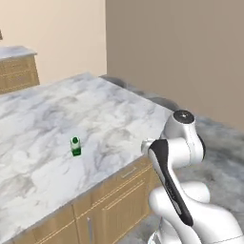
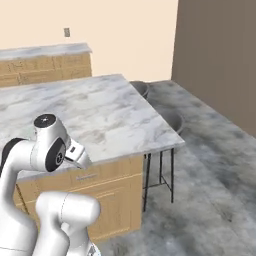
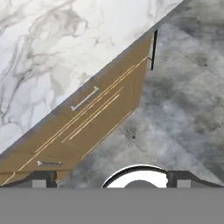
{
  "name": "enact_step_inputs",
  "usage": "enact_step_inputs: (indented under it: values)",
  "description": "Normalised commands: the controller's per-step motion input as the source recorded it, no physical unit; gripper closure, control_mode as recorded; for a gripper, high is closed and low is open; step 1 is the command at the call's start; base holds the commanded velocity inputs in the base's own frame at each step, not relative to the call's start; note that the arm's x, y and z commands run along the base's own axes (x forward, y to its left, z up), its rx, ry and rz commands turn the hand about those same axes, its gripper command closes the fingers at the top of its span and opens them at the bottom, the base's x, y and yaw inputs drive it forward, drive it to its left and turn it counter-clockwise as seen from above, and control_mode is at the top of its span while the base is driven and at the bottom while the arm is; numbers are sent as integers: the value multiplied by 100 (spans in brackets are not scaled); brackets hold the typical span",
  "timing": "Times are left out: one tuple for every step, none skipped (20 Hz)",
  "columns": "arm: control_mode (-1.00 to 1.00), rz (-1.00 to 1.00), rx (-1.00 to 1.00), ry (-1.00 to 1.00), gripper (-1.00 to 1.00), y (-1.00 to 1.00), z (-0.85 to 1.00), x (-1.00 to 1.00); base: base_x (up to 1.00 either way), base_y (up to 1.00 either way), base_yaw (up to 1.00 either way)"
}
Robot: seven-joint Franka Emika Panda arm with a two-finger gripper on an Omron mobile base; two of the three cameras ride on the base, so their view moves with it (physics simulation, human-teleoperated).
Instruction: Move the drinks to the dining counter.
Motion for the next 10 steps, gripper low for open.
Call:
enact_step_inputs:
  values:
    - [100,0,0,0,-100,0,0,0,0,-26,-66]
    - [100,0,0,0,-100,0,0,0,0,-11,-70]
    - [100,0,0,0,-100,0,0,0,0,-11,-77]
    - [100,0,0,0,-100,0,0,0,0,-16,-80]
    - [100,0,0,0,-100,0,0,0,0,-14,-84]
    - [100,0,0,0,-100,0,0,0,0,-13,-86]
    - [100,0,0,0,-100,0,0,0,5,-12,-88]
    - [100,0,0,0,-100,0,0,0,4,-4,-91]
    - [100,0,0,0,-100,0,0,0,2,-1,-92]
    - [100,0,0,0,-100,0,0,0,1,0,-93]
